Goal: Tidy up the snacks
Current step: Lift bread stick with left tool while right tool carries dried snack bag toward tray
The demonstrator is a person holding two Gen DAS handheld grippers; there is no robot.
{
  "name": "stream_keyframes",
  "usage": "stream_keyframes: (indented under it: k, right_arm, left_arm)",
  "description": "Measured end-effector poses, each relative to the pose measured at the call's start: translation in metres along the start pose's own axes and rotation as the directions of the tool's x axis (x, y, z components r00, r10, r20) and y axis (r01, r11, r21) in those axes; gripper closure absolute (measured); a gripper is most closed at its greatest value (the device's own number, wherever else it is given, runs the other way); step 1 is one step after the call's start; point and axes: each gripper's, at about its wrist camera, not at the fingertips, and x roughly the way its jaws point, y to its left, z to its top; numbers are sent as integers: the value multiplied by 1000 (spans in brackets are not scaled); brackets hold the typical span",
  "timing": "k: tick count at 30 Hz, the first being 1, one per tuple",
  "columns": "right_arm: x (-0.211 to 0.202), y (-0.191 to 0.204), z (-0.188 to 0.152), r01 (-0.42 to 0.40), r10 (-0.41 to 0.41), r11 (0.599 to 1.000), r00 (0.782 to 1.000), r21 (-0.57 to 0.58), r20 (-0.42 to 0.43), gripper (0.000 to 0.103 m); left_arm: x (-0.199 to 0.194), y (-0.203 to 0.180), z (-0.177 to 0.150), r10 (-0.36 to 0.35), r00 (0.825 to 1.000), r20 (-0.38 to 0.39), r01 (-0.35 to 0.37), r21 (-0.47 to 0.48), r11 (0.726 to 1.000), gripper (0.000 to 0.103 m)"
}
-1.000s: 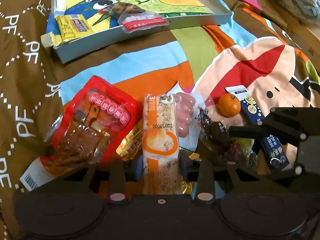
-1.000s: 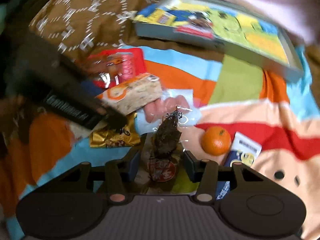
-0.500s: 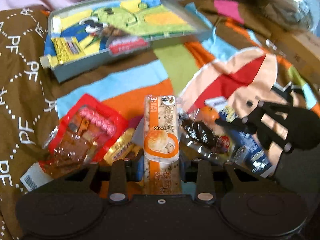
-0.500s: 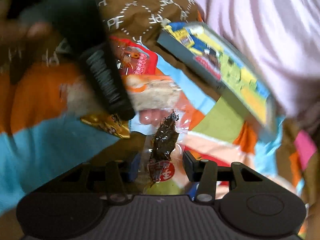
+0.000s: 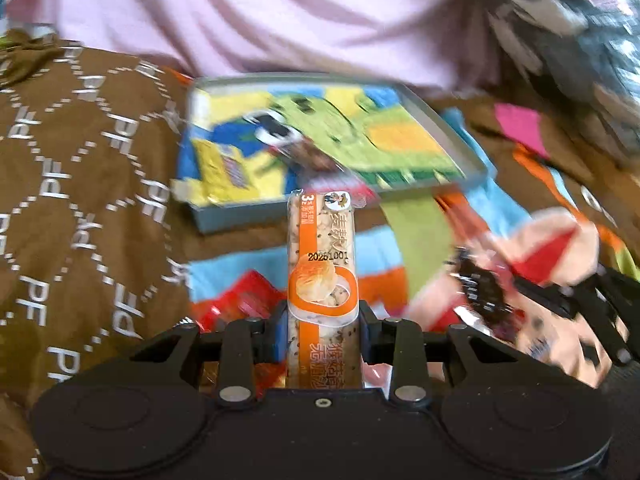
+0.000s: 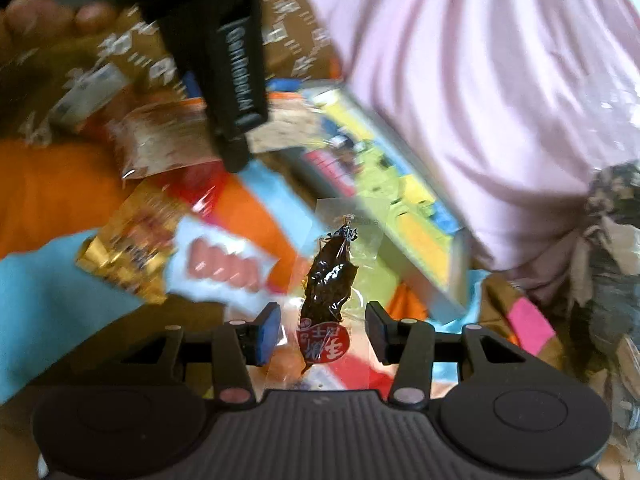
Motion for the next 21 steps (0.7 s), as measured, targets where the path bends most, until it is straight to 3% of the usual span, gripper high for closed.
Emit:
stream_keyframes:
  k: [8,16,21]
  right_arm:
    - [-5,-8,10,115,-120,992,985,51,122,52]
    - [34,-37,30,179,-216,958,964,226,152,52]
    - [63,-55,49,223,-282,929,944,297,173,52]
  left_arm:
    - [4,11,28,93,985,146,-83,-78,993,68]
    - [28,27,71,111,948,298,-57,-186,981,68]
    - [57,44,94,110,939,326,-34,-230,973,68]
